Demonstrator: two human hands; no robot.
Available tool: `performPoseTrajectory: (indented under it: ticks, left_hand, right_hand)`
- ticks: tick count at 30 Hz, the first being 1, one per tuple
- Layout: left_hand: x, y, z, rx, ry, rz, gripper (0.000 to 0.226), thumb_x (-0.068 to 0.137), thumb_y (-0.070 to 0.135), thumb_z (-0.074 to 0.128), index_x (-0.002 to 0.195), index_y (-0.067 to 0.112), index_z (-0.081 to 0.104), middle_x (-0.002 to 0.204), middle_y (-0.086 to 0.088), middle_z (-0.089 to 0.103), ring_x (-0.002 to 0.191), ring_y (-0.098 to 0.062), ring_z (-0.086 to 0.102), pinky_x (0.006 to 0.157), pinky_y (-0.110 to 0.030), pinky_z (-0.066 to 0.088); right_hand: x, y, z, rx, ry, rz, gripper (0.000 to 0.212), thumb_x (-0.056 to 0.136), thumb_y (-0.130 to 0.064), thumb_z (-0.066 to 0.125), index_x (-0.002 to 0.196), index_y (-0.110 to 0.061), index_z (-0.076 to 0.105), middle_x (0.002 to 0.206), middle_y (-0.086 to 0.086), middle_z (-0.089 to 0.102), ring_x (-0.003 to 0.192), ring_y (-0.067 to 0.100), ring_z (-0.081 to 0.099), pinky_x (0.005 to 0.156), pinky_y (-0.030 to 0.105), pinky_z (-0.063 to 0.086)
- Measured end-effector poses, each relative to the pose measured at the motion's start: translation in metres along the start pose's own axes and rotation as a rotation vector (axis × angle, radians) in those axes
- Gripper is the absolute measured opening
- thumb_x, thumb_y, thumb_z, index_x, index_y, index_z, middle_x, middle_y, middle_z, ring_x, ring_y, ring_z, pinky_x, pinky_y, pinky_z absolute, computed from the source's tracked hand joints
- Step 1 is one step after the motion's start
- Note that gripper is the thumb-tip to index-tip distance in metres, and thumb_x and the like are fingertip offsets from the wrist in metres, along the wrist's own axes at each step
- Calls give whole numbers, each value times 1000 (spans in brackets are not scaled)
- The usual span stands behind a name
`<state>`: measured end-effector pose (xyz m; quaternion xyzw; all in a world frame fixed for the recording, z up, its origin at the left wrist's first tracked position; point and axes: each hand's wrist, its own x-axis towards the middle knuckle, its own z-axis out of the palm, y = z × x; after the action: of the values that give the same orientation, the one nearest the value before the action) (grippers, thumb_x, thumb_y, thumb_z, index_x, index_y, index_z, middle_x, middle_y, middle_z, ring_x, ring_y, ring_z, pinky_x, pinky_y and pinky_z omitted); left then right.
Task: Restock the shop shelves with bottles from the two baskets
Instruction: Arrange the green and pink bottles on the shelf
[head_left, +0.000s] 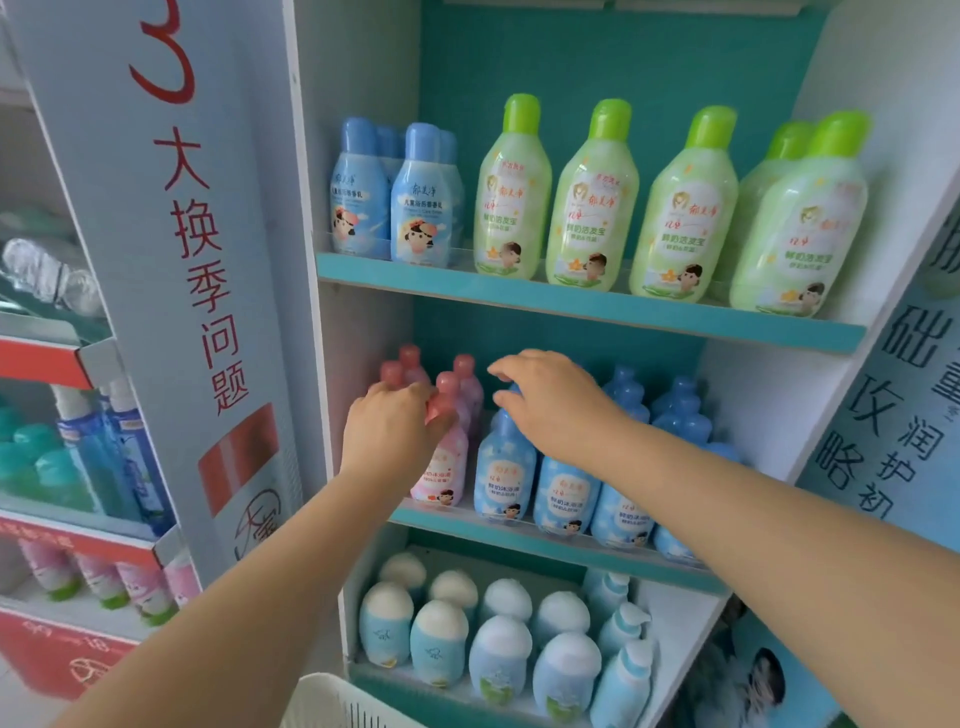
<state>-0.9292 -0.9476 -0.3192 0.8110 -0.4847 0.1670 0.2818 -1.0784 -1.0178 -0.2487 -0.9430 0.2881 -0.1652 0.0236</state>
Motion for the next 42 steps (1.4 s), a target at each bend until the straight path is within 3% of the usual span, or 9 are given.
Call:
performPoseTrajectory:
  ticks: [6, 10, 13, 18, 26, 31, 35, 42]
  left_hand:
    - [-3, 2, -1, -40, -16, -64, 38, 93, 45, 43, 107, 17, 64, 109, -10, 58, 78, -21, 51, 60, -31, 42]
    - [-5, 1, -4, -61, -7, -86, 32, 92, 43, 47, 99, 19, 66, 94, -6, 56, 70, -20, 46, 59, -27, 37]
    - [-6, 1, -2, -69, 8, -75, 26, 91, 40, 49, 93, 21, 66, 94, -6, 54, 69, -21, 45, 58, -28, 35]
    - [-5, -2, 1, -101, 28, -49, 23, 90, 38, 52, 83, 21, 66, 101, -8, 59, 69, -20, 46, 58, -26, 34]
    - [-6, -1, -1, -90, 15, -70, 34, 93, 44, 45, 88, 18, 66, 114, -11, 57, 72, -16, 42, 61, -25, 34]
    - [-6, -2, 1, -108, 18, -79, 36, 92, 48, 45, 94, 20, 68, 109, -9, 58, 72, -18, 45, 61, -25, 38]
    - [-6, -4, 4, -71, 16, -69, 34, 91, 47, 47, 97, 20, 66, 104, -7, 60, 73, -19, 49, 61, -26, 38]
    - [-7, 3, 1, -20, 33, -64, 40, 92, 46, 45, 102, 13, 65, 122, -14, 57, 94, -28, 54, 65, -28, 30]
  right_hand:
    - [55, -11, 26, 83, -46, 81, 28, 91, -25, 56, 114, -11, 60, 113, 11, 63, 101, 29, 59, 87, 42, 51]
    - [77, -13, 39, 72, -67, 107, 34, 88, -30, 60, 118, -14, 58, 115, 10, 62, 100, 28, 60, 85, 39, 52]
    - [82, -14, 44, 81, -103, 107, 38, 89, -29, 59, 125, -18, 57, 121, 8, 61, 106, 28, 58, 88, 36, 50]
    - [84, -17, 54, 66, -106, 102, 25, 92, -13, 47, 111, -15, 63, 111, 9, 64, 99, 28, 60, 85, 37, 51]
    - [83, -11, 55, 17, -116, 64, 27, 86, -5, 47, 104, -18, 61, 104, 6, 64, 94, 28, 59, 75, 32, 46]
    - [82, -2, 57, -9, -115, 60, 32, 87, -1, 46, 108, -20, 60, 92, 0, 57, 82, 22, 50, 67, 27, 37]
    - [84, 4, 60, -21, -102, 71, 32, 86, -3, 49, 108, -24, 60, 95, 0, 60, 86, 23, 53, 71, 29, 41]
    - [80, -1, 56, -1, -95, 105, 29, 85, -7, 55, 109, -22, 62, 98, -2, 63, 94, 23, 58, 85, 34, 49]
